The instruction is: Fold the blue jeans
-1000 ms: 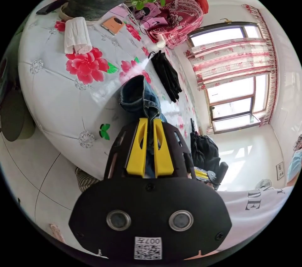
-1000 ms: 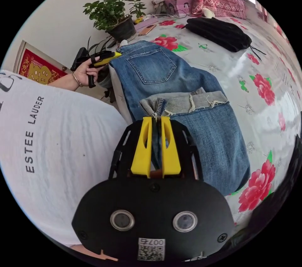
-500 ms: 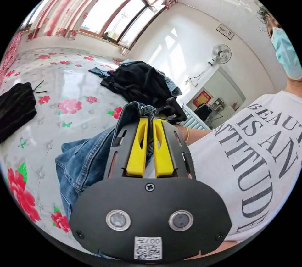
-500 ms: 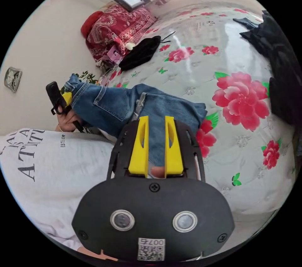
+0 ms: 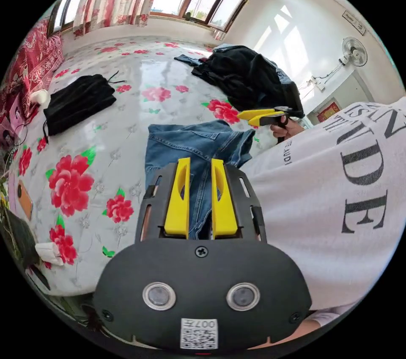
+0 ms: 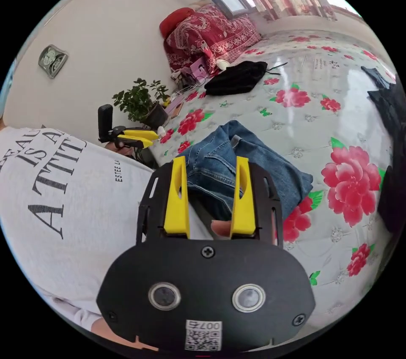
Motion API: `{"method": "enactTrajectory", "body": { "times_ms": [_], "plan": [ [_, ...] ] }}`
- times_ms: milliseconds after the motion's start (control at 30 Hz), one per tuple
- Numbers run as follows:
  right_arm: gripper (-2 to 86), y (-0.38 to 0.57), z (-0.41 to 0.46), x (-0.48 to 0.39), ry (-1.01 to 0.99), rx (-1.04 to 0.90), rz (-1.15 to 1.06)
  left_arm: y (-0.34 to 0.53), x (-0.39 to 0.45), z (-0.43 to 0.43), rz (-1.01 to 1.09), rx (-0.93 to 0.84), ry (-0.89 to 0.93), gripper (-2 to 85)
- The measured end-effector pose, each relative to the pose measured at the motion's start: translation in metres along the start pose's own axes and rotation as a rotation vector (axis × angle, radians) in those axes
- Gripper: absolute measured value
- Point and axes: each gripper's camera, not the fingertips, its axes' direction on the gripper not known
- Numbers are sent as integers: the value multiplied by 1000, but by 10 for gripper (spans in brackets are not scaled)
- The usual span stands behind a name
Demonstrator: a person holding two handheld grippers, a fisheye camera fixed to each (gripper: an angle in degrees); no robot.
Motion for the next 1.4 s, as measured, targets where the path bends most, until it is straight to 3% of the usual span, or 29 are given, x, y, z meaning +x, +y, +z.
{"method": "enactTrajectory", "body": {
  "times_ms": [133,233,367,533,667,767,967,1133,1333,1400],
  "plan": [
    [117,-6,25,-26,47,-196,-179,105,-5,56,-68,-275,-178,90],
    [114,-2,48,-56,117,-324,-360,147,6,93,-62,-331,-165,101],
    [101,11,98,-79,210,-491,-528,148,14,140,5,-303,-209,87],
    [69,3,110,-61,329,-483,-454,111,-7,183,149,-360,-152,47],
    [65,-31,59,-33,275,-319,-310,75,-33,127,184,-273,-110,44],
    [84,-51,16,-1,125,-155,-158,58,-76,78,173,-217,-59,37],
    [134,-31,-45,46,92,-12,-6,54,-180,9,-70,73,80,29],
    [160,11,-65,66,93,-102,-4,38,-205,3,-195,131,101,27],
    [118,19,-24,88,319,-378,1,15,-215,-14,-273,251,158,27],
    [97,4,-32,106,208,-412,112,10,-208,-22,-267,297,159,27]
  ]
}}
